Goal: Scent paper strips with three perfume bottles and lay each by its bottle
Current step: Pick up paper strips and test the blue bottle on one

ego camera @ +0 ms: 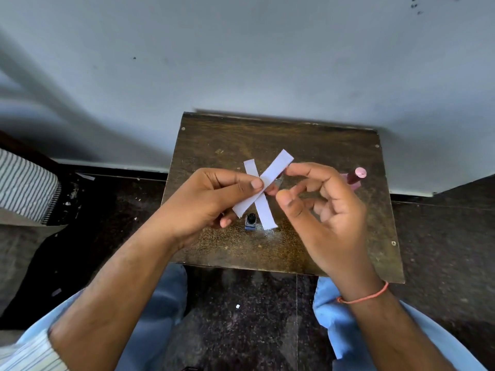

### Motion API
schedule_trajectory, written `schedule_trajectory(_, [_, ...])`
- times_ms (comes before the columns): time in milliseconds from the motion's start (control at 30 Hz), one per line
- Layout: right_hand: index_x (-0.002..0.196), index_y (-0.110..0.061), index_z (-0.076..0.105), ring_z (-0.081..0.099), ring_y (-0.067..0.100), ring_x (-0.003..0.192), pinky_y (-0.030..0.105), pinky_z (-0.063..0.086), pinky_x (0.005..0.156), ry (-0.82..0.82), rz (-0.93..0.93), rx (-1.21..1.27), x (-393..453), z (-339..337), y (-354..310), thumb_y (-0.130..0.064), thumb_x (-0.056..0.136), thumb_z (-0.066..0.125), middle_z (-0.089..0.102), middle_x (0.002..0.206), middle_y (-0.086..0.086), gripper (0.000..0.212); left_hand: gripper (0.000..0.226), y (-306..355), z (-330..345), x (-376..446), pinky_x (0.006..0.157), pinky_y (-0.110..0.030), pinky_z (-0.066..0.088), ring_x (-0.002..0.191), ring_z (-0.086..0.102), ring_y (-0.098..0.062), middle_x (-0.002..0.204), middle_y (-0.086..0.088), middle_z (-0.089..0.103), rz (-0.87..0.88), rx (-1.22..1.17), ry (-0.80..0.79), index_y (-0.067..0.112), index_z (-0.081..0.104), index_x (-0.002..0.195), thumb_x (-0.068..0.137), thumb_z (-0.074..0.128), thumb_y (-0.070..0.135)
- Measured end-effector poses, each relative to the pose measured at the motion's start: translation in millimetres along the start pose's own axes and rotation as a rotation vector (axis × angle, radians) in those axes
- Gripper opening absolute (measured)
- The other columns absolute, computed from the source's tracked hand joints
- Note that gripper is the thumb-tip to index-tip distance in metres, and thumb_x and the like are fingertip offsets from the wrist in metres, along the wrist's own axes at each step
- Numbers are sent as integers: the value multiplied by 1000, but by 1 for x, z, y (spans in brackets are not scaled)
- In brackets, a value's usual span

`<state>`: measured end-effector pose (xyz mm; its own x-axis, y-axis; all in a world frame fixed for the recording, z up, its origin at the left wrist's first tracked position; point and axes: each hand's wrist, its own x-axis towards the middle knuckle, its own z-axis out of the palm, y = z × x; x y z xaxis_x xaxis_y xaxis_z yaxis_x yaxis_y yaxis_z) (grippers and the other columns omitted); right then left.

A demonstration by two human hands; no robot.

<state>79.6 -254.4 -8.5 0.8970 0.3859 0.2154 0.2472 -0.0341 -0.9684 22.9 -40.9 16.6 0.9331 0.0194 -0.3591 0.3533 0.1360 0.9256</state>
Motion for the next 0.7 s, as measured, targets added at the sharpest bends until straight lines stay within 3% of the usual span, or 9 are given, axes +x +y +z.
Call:
schedule_trajectory(100, [126,-18,71,81,29,89,29,62,67,50,195,177,4,5,-3,-22,94,82,80,114,2,34,21,-1,3,0,43,-15,29,41,39,-9,54,7,62,15,71,-56,16,87,97,93,71,30])
schedule_trajectory(167, [123,-16,70,80,20,77,22,59,64,89,258,286,4,8,-4,-13,90,79,82,101,1,35,21,-2,3,1,44,-14,31,42,39,-10,56,7,63,21,114,-94,13,86,101,95,71,26])
schedule_trajectory(267, [120,-13,69,77,21,71,25,58,62,117,279,357,5,8,-5,-4,91,76,82,91,7,31,23,-3,3,1,45,-16,31,43,40,-13,60,2,68,38,137,-103,9,85,106,99,69,24])
schedule_trajectory(333, [118,-14,71,75,17,75,26,58,62,142,283,361,7,1,-5,-8,91,76,80,90,5,28,26,-5,3,2,46,-21,31,43,39,-16,59,-2,67,76,117,-29,11,86,105,97,69,29])
schedule_trajectory(467, [119,-15,74,71,19,79,31,59,65,124,307,335,11,-29,0,-1,100,68,77,93,8,25,18,-7,0,7,47,-22,32,51,39,-26,77,-8,77,162,121,99,18,87,103,94,73,26])
schedule_trajectory(567, [116,-14,75,69,21,79,30,55,62,93,366,338,14,-52,2,-10,93,71,79,89,9,24,18,-11,-3,8,54,-10,37,53,53,1,70,10,74,189,92,160,2,82,109,95,73,7])
schedule_trajectory(633, [111,-13,76,68,22,77,29,53,60,86,383,326,14,-65,4,-12,90,71,80,91,12,22,18,-11,-1,8,59,-3,44,57,62,8,86,-1,82,206,101,166,-7,78,111,94,71,-3])
schedule_trajectory(700, [110,-9,74,68,22,77,29,53,60,75,397,325,11,-72,8,-2,96,67,80,93,14,17,17,-10,6,8,61,-3,46,60,64,8,100,-12,83,219,116,144,-5,79,109,93,72,-1])
